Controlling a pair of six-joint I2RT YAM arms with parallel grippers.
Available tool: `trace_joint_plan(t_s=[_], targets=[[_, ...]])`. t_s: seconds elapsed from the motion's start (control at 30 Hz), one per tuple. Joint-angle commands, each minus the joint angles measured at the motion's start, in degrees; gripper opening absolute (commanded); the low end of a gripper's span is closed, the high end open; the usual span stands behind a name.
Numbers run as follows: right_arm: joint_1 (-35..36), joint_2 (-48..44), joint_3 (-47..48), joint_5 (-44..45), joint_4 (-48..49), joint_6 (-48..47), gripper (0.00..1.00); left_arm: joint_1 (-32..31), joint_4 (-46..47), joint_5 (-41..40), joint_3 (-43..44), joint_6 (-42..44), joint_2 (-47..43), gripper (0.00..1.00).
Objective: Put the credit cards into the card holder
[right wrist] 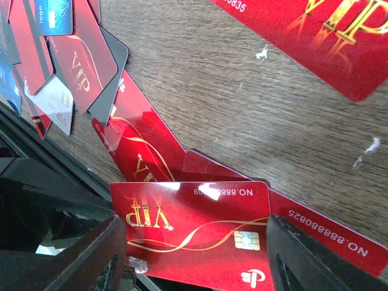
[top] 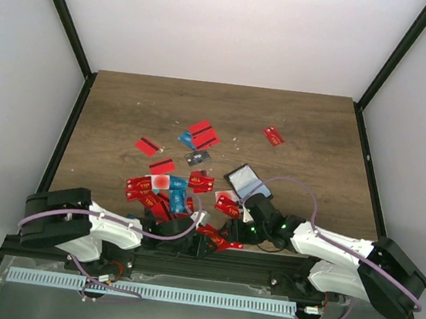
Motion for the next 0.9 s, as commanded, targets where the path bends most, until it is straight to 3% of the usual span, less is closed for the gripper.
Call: trace_joint_plan(t_s=[0.0,0.33,0.53,0.73,0.87], targets=[[0.48,1.11,-1.41,0.47,-1.26,0.60,0.65,-0.03,0.03,-2.52,1.28,0.84,-1.73,0.31],[0.48,1.14,-1.34,0.39,-1.23,0.73,0.65,0.06,-0.77,-3.56,3.41,1.48,-0.72,0.23],[0.47,0.37,-0.68,1.28,-2.20,0.86,0.65,0.09,-0.87,-5.21,3.76,1.19,-0.96,0.04],[0.48,-4.51,2.06,6.01,-5.07,2.30,0.67,0.06,-3.13,-7.86,3.58,1.01,-4.91,0.04],[0.48,-13.51,4.35,11.65,-5.74,5.48,0.78,0.50,-7.12,-12.86,4.12,1.54,-11.04,0.04]])
